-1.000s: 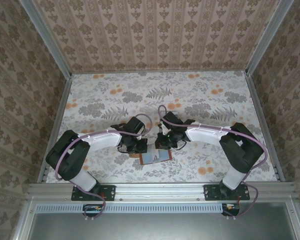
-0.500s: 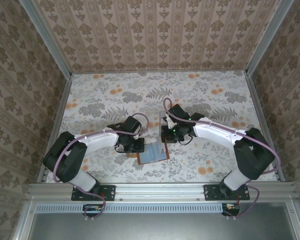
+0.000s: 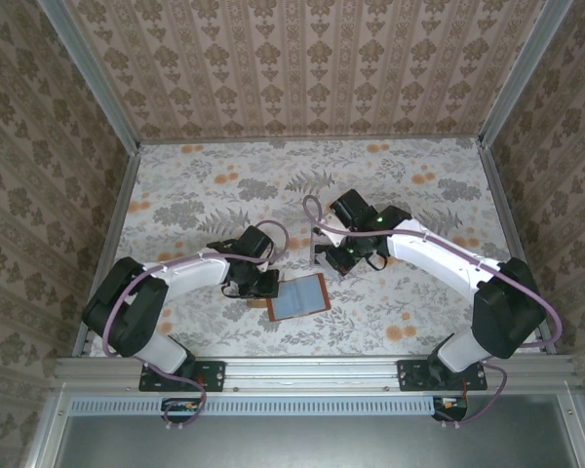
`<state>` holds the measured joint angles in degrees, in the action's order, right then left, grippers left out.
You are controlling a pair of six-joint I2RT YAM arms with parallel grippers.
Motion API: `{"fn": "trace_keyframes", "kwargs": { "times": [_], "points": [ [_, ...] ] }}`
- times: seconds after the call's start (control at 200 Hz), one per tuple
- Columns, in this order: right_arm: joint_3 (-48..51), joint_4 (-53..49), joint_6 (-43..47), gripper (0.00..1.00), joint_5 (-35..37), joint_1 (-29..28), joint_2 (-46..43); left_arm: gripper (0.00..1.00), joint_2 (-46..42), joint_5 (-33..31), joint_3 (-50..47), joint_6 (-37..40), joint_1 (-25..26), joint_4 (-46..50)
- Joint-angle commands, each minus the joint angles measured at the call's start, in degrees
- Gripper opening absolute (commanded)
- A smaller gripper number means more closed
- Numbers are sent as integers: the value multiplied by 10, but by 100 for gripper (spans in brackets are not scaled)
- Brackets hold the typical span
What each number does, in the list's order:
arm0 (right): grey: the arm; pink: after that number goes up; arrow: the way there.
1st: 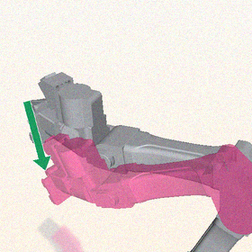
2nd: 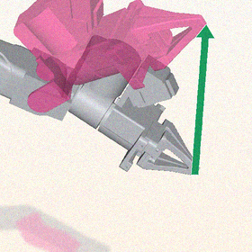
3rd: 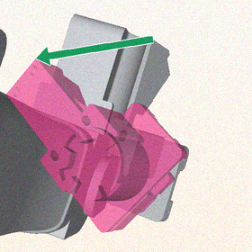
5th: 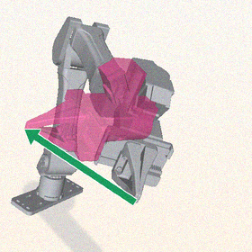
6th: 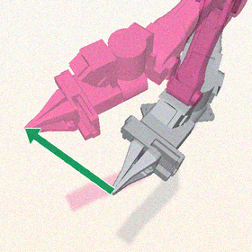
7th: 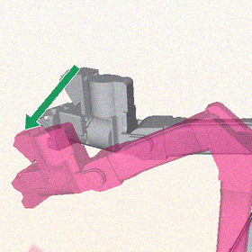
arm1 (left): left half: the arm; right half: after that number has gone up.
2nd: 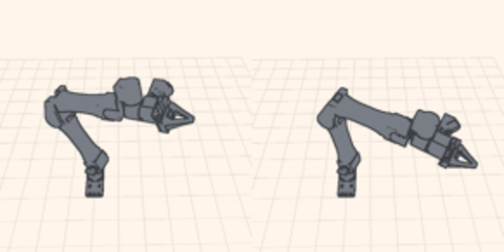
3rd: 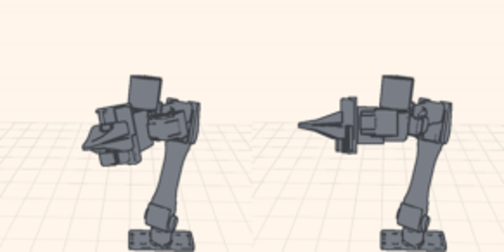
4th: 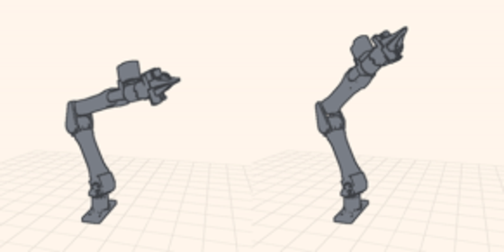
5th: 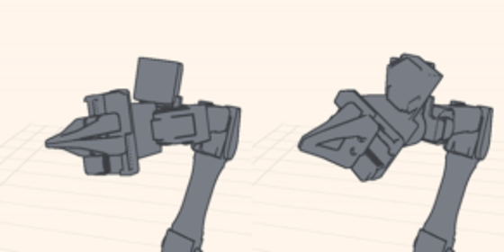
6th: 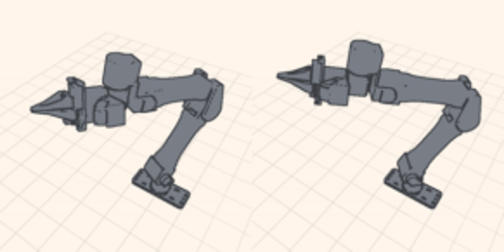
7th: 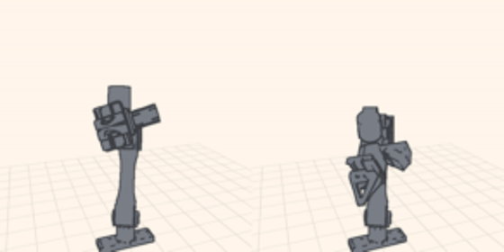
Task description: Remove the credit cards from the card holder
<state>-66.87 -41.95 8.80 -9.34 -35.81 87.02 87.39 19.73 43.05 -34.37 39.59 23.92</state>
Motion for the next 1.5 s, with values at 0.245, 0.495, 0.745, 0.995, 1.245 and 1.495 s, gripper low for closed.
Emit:
{"fn": "trace_keyframes", "kwargs": {
  "times": [0.245,0.495,0.745,0.995,1.245,1.495],
  "points": [
    [-97,-74,290,0,111,31,70,1,-27,2,13,18,-7,24],
    [-203,-138,361,0,77,65,153,3,-43,3,9,19,-9,29],
    [-358,-263,417,0,81,77,258,2,-51,2,5,19,-15,37],
    [-484,-324,442,0,78,78,335,2,-58,-2,0,14,-19,40],
    [-558,-358,454,0,70,77,386,2,-62,-5,-2,11,-23,44],
    [-603,-373,463,0,60,76,419,2,-62,-6,-4,8,-23,46]
  ]
}}
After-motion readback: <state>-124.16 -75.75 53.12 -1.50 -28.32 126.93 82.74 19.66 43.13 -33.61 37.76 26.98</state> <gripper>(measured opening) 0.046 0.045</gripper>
